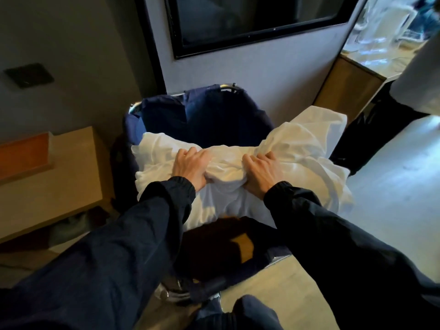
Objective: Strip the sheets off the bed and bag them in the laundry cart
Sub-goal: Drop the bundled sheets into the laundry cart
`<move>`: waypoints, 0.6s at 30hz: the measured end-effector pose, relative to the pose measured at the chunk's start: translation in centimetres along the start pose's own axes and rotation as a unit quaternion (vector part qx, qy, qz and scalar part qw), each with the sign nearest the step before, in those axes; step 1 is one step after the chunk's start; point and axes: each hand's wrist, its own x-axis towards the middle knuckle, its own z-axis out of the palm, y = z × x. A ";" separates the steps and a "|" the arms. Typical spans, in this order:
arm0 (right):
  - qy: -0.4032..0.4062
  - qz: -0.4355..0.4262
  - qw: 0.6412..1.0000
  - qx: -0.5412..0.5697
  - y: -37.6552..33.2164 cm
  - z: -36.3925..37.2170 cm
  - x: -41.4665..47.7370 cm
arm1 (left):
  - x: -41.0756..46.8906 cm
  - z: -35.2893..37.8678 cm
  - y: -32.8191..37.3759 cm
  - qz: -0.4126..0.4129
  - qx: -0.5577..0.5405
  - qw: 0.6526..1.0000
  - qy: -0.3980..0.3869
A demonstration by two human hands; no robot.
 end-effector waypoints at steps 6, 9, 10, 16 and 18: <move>-0.054 -0.007 0.998 0.014 -0.3 5.7 1.8 | 2.0 5.8 -1.2 -0.010 0.004 0.998 -0.064; -0.077 -0.022 0.996 0.028 -0.7 8.9 2.2 | 2.4 8.6 -1.7 -0.031 0.003 0.995 -0.094; -0.085 -0.026 0.996 0.033 -0.9 10.0 2.3 | 2.4 9.5 -1.9 -0.036 0.004 0.994 -0.107; -0.123 -0.052 0.988 0.070 -2.0 17.5 2.9 | 2.3 15.8 -2.6 -0.048 0.013 0.984 -0.172; -0.137 -0.057 0.987 0.067 -2.3 20.4 2.7 | 2.2 18.4 -2.7 -0.051 0.009 0.980 -0.190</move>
